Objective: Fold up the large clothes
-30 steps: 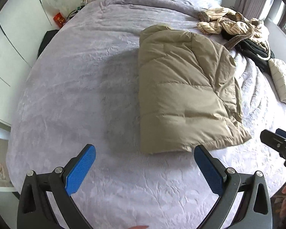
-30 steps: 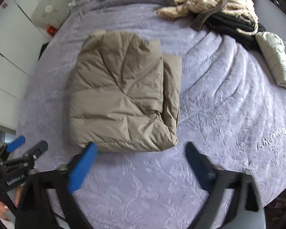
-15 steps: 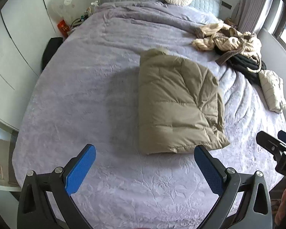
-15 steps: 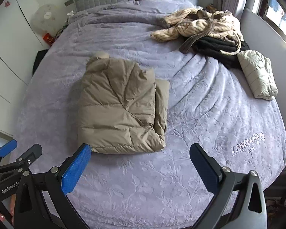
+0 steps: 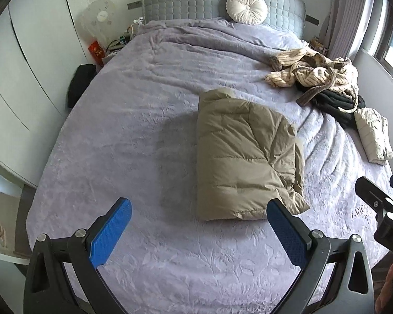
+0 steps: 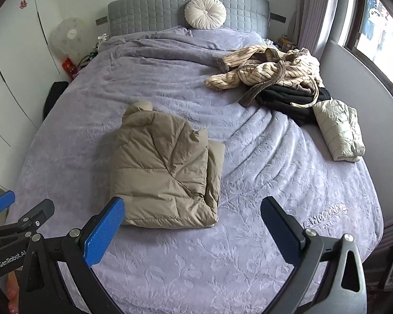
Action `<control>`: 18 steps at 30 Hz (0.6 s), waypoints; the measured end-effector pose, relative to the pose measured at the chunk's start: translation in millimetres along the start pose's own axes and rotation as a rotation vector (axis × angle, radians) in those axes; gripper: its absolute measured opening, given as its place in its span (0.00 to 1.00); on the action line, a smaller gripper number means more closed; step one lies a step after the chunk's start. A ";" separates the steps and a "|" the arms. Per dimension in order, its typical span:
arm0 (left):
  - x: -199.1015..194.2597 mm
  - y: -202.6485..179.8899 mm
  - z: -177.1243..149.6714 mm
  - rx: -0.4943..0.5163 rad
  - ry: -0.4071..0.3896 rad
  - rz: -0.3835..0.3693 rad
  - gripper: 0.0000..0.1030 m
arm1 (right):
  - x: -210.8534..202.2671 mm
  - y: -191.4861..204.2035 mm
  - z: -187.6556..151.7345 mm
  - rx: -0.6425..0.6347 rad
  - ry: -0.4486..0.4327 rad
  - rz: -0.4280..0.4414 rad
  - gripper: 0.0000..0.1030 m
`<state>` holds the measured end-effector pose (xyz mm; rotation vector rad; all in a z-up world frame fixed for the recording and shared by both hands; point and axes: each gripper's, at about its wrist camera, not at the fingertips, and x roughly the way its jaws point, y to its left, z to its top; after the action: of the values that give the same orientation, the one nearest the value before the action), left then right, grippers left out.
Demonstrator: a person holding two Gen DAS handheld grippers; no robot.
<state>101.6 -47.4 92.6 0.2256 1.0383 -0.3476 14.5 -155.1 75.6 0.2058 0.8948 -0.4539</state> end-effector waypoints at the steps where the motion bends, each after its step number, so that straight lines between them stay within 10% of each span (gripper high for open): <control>1: -1.2 0.4 0.0 0.000 -0.003 0.003 1.00 | 0.7 -0.5 0.2 -0.001 0.001 0.001 1.00; 18: -8.8 2.2 -2.0 -0.013 -0.026 0.028 1.00 | -5.9 3.2 -4.7 0.013 0.011 0.006 1.00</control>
<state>96.9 -43.2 99.3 0.2238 1.0106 -0.3174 9.5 -148.9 77.4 0.2226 0.9021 -0.4538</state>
